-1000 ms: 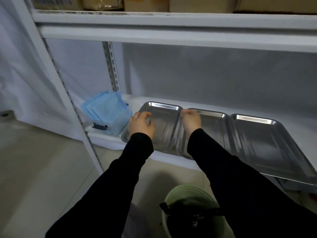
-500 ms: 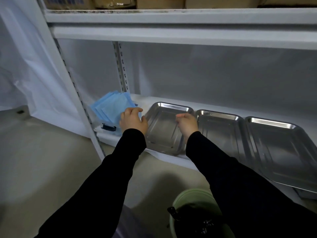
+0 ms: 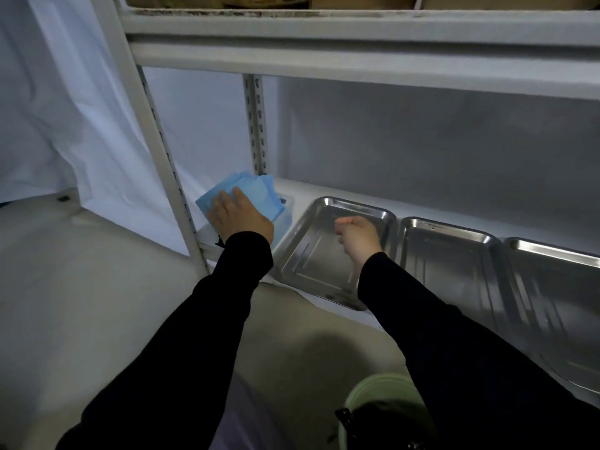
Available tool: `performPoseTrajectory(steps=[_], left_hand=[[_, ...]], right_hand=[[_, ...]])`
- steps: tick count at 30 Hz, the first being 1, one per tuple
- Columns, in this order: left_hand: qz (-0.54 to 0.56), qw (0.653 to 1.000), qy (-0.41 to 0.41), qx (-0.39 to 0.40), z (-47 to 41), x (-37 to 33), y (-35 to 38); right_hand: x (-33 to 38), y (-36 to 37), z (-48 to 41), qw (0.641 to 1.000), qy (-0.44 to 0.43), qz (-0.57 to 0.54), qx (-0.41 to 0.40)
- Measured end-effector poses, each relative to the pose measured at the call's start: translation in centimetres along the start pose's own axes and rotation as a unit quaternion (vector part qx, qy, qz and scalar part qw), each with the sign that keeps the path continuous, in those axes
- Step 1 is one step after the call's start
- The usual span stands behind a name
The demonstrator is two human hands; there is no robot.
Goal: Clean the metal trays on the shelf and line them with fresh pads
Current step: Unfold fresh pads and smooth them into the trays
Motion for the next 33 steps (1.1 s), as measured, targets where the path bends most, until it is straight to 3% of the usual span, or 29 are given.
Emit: performPoseTrajectory(steps=[8, 13, 21, 25, 33], left_hand=[[0.002, 0.998, 0.026, -0.063, 0.3, -0.2, -1.1], [0.087, 0.989, 0.094, -0.069, 0.8, -1.1, -1.2], [0.187, 0.955, 0.188, -0.134, 4.0, -4.1, -3.1], [0.239, 0.911, 0.279, -0.186, 6.2, -5.6, -3.3], [0.237, 0.91, 0.32, -0.119, 9.7, -8.0, -1.1]], right_hand=[[-0.1, -0.1, 0.5, 1.0, 0.007, -0.021, -0.009], [0.6, -0.4, 1.1, 0.999, 0.003, -0.032, -0.006], [1.5, -0.8, 1.7, 0.998, 0.009, -0.059, 0.024], [1.4, -0.5, 1.6, 0.995, 0.025, -0.079, 0.06], [1.4, -0.8, 2.0, 0.968, 0.068, -0.223, 0.097]])
Point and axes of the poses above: each hand's wrist, its own z-axis away from the middle knuckle, its own y-axis out of the palm, x = y × z, the point moved 7 cm from there along -z, towards the middle knuckle, and after that the axes turned 10 degrees about -y, right-handed, at the moved point
